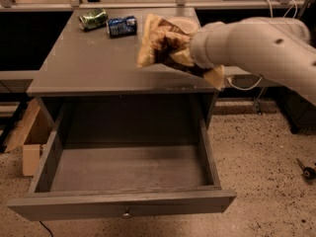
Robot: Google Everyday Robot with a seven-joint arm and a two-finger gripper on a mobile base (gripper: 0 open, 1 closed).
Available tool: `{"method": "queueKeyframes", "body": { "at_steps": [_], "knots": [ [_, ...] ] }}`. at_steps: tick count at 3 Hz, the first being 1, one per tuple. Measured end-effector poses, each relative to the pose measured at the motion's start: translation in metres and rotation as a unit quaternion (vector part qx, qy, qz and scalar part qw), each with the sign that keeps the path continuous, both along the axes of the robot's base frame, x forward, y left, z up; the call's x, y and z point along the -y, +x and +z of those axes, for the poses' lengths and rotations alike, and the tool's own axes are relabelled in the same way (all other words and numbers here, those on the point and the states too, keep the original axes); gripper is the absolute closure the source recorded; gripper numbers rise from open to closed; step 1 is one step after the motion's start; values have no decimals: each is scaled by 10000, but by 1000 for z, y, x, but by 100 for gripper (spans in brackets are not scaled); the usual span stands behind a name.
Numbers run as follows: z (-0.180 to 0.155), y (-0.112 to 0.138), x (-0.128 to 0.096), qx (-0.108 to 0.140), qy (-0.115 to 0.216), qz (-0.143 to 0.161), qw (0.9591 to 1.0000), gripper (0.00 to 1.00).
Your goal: Pick brown chip bag from top drawer and place on counter
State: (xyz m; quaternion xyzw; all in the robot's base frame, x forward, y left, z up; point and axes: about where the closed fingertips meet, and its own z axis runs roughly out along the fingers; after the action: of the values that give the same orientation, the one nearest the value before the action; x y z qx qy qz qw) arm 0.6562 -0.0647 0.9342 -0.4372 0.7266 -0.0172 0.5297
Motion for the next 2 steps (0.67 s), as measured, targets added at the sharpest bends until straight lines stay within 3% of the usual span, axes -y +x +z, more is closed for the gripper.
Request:
{"method": "queueKeyframes", "body": {
  "at_steps": [2],
  "knots": [
    [-19,71,-81,-513,-105,353,9980,100]
  ]
}}
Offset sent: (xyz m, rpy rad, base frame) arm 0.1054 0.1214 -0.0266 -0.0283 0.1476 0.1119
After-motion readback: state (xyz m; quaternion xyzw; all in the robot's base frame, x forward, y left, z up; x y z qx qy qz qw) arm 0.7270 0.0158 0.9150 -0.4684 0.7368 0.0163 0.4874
